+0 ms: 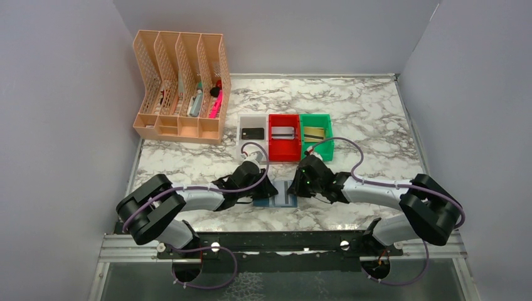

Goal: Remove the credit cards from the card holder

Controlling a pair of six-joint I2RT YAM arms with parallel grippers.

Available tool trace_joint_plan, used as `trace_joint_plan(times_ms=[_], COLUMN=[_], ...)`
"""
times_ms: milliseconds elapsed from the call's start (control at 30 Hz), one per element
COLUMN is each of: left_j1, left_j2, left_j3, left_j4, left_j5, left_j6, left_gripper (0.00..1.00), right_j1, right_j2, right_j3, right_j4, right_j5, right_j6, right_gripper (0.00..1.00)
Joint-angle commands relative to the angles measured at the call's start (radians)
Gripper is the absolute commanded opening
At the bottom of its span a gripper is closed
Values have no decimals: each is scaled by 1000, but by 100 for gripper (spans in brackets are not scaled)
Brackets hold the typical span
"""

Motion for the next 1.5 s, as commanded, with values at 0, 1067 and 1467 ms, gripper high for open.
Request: trace_joint_plan(times_ms=[0,1067,1467], left_j1=[6,7,7], left_j2=[5,-75,-103], left_j3=[-26,-35,-31], left_j4=[-9,-91,-116], left_j5=[4,-50,-58], left_j6=[-1,42,54], left_gripper=[23,0,0], right_j1=[-4,-15,-15], right_j2=[46,-54,10], right_j3=[-24,107,124], right_j4=[-92,-94,-131], right_j5=[2,-169,-118], right_j6=[-22,-103,-86], right_gripper=[24,37,35])
